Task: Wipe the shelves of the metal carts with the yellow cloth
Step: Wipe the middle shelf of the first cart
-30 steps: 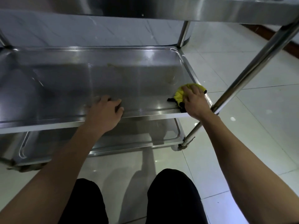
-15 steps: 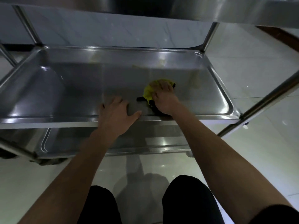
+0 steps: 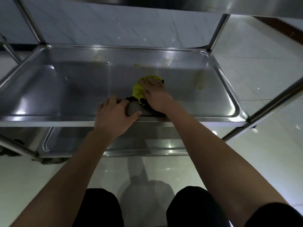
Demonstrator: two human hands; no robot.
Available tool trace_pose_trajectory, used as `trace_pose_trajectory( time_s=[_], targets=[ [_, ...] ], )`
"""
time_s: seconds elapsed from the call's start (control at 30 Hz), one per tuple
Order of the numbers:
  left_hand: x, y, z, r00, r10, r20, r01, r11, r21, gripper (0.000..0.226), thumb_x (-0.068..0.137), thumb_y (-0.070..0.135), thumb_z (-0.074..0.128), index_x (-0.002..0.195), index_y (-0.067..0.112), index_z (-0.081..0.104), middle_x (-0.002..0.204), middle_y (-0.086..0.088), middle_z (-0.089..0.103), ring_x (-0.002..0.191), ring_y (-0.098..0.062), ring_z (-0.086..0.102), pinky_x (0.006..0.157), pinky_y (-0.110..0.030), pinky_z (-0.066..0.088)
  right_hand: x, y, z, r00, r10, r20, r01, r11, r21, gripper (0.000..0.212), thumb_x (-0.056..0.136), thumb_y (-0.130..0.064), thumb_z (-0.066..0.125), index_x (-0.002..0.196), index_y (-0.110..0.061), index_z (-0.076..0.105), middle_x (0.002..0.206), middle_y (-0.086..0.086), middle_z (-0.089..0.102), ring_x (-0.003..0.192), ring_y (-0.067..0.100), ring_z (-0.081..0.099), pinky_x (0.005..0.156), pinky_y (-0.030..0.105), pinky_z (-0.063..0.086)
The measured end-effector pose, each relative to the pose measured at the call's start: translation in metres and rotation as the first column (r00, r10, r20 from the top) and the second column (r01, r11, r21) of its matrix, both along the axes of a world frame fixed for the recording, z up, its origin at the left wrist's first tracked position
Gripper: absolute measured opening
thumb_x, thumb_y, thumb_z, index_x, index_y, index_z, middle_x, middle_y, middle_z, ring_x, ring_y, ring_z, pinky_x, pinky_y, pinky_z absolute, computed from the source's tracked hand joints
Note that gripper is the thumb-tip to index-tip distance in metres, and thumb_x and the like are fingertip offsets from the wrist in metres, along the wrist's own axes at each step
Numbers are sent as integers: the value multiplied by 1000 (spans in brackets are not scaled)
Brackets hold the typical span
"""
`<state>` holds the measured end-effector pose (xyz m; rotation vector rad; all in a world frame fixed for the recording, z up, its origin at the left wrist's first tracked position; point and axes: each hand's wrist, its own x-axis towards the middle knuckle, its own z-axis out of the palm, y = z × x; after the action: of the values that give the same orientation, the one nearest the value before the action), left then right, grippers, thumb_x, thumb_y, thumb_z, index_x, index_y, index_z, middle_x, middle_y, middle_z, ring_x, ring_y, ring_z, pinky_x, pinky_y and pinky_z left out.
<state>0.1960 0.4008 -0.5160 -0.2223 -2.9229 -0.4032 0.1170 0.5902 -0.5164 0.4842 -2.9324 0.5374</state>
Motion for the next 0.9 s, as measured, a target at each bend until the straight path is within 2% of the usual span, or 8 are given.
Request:
trace_pose_trajectory(
  time_s=[0.13, 0.2, 0.3, 0.43, 0.53, 0.73, 0.9],
  targets=[
    [2, 9, 8, 999, 9, 36, -6, 997, -77, 57, 88, 69, 47, 120, 24, 63, 130, -6, 53, 120, -33, 51, 99, -47, 40, 16, 53, 2, 996, -90, -16, 89, 994, -67, 45, 101, -15, 44, 147, -12, 44, 154, 17, 37, 146, 32, 27, 118, 35, 12],
    [2, 26, 10, 998, -45, 36, 49, 994, -97, 52, 92, 63, 46, 125, 25, 60, 132, -6, 53, 121, -31, 51, 100, -49, 40, 25, 87, 4, 985, -172, -29, 170, 983, -64, 44, 101, -15, 45, 145, -13, 46, 153, 17, 39, 145, 31, 29, 119, 35, 14],
    [0, 67, 14, 984, -171, 40, 173, 984, -48, 50, 94, 59, 46, 132, 29, 57, 136, -3, 53, 126, -29, 48, 104, -48, 40, 41, 140, 9, 947, -321, -32, 318, 945, -72, 43, 101, -16, 47, 144, -15, 48, 153, 17, 37, 144, 32, 29, 119, 35, 16],
    [-1, 123, 17, 957, -286, 47, 288, 957, -35, 46, 93, 56, 50, 127, 28, 63, 128, -3, 58, 123, -27, 50, 104, -47, 42, 64, 207, 14, 880, -471, -64, 469, 882, -51, 42, 100, -16, 46, 142, -15, 49, 146, 20, 46, 142, 32, 31, 117, 37, 22],
    [-1, 134, 14, 960, -271, 66, 271, 962, 7, 42, 94, 53, 51, 122, 25, 66, 120, -5, 56, 117, -29, 52, 101, -48, 44, 71, 222, 15, 870, -486, -82, 484, 874, -44, 44, 100, -17, 45, 144, -16, 48, 146, 18, 46, 143, 29, 29, 115, 31, 21],
    [-7, 127, 10, 953, -302, -1, 302, 953, 25, 41, 94, 57, 46, 116, 31, 68, 119, 4, 62, 113, -24, 57, 97, -49, 48, 68, 230, 13, 875, -478, -78, 477, 878, -32, 44, 101, -21, 43, 144, -21, 46, 153, 13, 38, 144, 30, 27, 116, 35, 21],
    [-21, 84, 11, 994, -108, -34, 108, 994, -1, 32, 91, 52, 56, 112, 31, 68, 117, -3, 66, 109, -32, 59, 91, -46, 48, 60, 229, 8, 888, -455, -61, 456, 890, 3, 46, 99, -20, 44, 145, -19, 44, 154, 14, 37, 143, 34, 27, 116, 40, 21]
  ],
)
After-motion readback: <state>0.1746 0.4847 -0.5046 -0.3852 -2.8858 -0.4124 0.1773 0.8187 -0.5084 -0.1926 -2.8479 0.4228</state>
